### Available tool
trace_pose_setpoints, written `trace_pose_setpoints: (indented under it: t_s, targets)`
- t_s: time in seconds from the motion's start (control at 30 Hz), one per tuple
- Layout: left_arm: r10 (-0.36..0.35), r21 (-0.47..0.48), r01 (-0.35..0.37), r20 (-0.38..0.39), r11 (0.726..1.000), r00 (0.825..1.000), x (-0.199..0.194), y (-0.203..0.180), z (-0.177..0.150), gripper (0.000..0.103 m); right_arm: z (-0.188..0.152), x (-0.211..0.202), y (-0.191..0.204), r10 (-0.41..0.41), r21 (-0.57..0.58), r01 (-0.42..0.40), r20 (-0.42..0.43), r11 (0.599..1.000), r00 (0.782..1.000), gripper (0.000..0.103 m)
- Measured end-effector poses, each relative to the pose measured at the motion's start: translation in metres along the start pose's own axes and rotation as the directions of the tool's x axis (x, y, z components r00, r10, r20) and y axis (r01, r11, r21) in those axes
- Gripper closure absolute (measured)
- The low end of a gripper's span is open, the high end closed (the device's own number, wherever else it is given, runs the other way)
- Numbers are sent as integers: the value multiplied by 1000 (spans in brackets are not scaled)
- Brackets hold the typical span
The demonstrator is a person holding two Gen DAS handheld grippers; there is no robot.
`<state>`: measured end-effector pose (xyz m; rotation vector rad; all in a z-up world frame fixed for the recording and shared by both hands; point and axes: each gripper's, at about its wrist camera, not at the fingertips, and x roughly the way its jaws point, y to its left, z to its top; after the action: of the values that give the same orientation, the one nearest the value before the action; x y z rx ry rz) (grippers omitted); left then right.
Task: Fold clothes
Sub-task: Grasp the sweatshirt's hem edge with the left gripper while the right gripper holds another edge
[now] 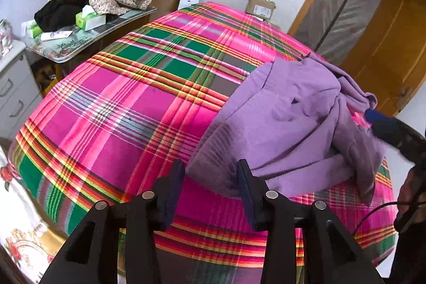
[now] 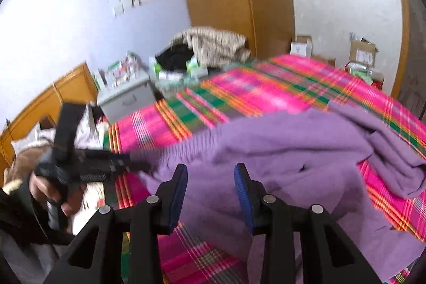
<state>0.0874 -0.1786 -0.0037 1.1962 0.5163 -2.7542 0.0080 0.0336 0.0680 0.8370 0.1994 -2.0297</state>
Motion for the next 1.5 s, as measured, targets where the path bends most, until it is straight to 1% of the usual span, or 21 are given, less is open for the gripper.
trace_pose_setpoints:
  t_s: [0.03, 0.07, 0.1, 0.13, 0.2, 0.23, 0.33, 0.43, 0.53, 0.57, 0.67, 0.77, 0.83, 0.9, 0.93, 1.0, 1.13, 1.17, 1.27, 1.37, 1.5]
  targets:
    - [-2, 2, 2, 2, 1000, 1000, 0, -1, 0, 62, 4, -4, -2, 5, 12, -5, 20, 1000, 1000, 65]
    - [-3, 4, 3, 4, 1000, 1000, 1, -2, -1, 66, 7, -5, -4, 9, 23, -9, 29, 1000, 1000, 65]
    - [-5, 6, 5, 6, 1000, 1000, 1, -3, -1, 76, 10, -7, -6, 12, 36, -14, 38, 999, 999, 65]
    - [-7, 9, 7, 8, 1000, 1000, 2, -4, -1, 80, 12, -8, -9, 15, 54, -18, 48, 998, 999, 64]
    - [-12, 15, 12, 12, 1000, 1000, 2, -5, -1, 82, 17, -9, -17, 44, 103, -50, 62, 993, 997, 64]
    - [-15, 18, 15, 15, 1000, 1000, 3, -5, 0, 92, 19, -10, -21, 64, 130, -73, 72, 989, 995, 64]
    - [-16, 25, 15, 23, 1000, 1000, 3, -5, 1, 92, 25, -17, -32, 106, 187, -126, 115, 974, 988, 64]
    - [-17, 14, 16, 41, 1000, 999, 0, 3, 6, 92, 34, -19, -41, 101, 201, -128, 141, 971, 985, 65]
    - [-22, 6, 22, 46, 1000, 999, -1, 9, 9, 92, 45, -18, -52, 86, 215, -119, 155, 969, 984, 73]
    - [-22, 8, 21, 43, 1000, 999, 0, 9, 9, 92, 50, -14, -56, 69, 216, -98, 138, 971, 988, 75]
    - [-20, 18, 20, 33, 1000, 999, 3, 7, 8, 93, 62, 9, -70, 37, 197, -48, 59, 979, 998, 76]
    - [-16, 31, 15, 26, 999, 1000, 5, 5, 8, 93, 71, 34, -82, 5, 158, -2, -18, 988, 1000, 76]
    - [-12, 38, 11, 22, 999, 1000, 7, 4, 8, 93, 78, 54, -90, -11, 124, 19, -63, 992, 998, 73]
    - [-14, 40, 13, 20, 999, 1000, 8, 3, 9, 93, 81, 73, -99, -14, 99, 25, -106, 995, 994, 65]
    - [-14, 42, 13, 18, 999, 1000, 9, 3, 10, 93, 82, 82, -103, -16, 86, 27, -128, 996, 992, 64]
    - [-15, 46, 14, 15, 999, 1000, 11, 2, 11, 92, 85, 103, -112, -16, 58, 26, -178, 998, 984, 62]
    - [-17, 44, 17, 3, 999, 1000, 16, 4, 14, 92, 86, 144, -121, -57, -37, 48, -265, 998, 963, 60]
    - [-18, 44, 18, 1, 999, 1000, 18, 4, 15, 92, 86, 152, -123, -46, -48, 34, -288, 998, 957, 59]
    - [-20, 43, 20, -4, 999, 1000, 22, 5, 18, 92, 85, 176, -126, -31, -84, 1, -352, 997, 936, 51]
    - [-19, 43, 20, -7, 999, 1000, 26, 5, 20, 91, 84, 194, -131, -14, -89, -23, -395, 996, 918, 50]
    - [-20, 39, 20, -13, 999, 1000, 31, 6, 22, 89, 84, 199, -136, 27, -65, -60, -421, 996, 907, 48]
